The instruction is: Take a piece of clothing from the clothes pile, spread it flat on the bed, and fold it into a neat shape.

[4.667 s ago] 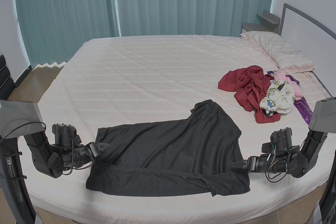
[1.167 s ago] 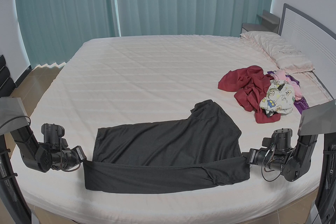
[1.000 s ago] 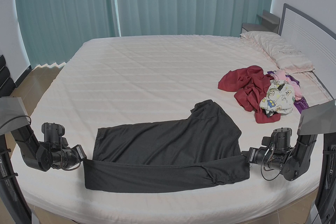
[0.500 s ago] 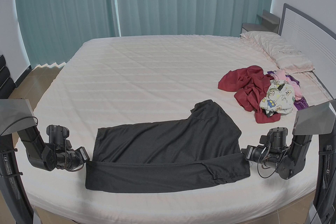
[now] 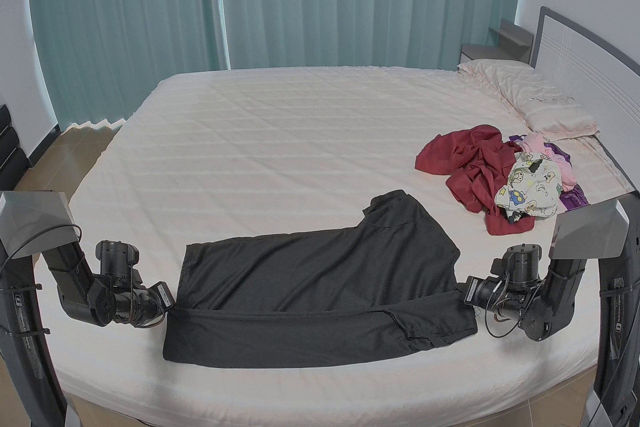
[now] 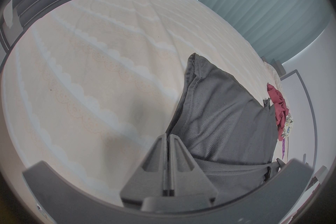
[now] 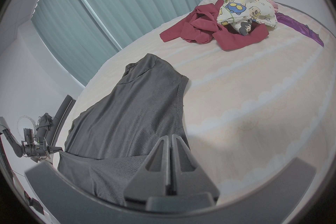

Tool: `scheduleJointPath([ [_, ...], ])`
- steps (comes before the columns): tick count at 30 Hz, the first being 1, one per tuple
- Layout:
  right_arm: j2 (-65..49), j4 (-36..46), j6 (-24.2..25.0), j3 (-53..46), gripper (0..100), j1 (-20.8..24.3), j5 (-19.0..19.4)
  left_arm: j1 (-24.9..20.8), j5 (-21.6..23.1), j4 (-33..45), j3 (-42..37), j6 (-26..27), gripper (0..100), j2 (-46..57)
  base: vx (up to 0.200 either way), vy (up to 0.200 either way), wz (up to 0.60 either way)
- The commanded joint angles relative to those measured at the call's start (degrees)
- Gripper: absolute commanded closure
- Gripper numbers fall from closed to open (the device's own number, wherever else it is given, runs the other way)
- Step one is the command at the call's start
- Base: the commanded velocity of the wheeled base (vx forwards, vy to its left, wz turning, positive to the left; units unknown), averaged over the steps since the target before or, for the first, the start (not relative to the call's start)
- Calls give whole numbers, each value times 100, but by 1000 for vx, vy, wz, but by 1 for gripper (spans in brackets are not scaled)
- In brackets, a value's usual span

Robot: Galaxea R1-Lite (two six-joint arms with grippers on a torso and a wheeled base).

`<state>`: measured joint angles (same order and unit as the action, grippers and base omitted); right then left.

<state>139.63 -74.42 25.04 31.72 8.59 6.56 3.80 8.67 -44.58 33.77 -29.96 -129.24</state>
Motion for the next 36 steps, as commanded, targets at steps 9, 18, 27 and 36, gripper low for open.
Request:
scheduleJointPath([
  [9,135,-2,27,62,100,37,-32,-64,-146,28,69,-1,100,-75,0,0,0],
  [18,222,7,27,71,0,46,-32,-178,-410,37,60,35,0,-154,0,0,0],
  [27,161,-20,54,71,0,2,-32,-169,-489,28,69,-1,0,-180,0,0,0],
  [36,-358,33,186,1,0,-77,-32,15,12,-33,-2,-45,0,418,0,0,0],
])
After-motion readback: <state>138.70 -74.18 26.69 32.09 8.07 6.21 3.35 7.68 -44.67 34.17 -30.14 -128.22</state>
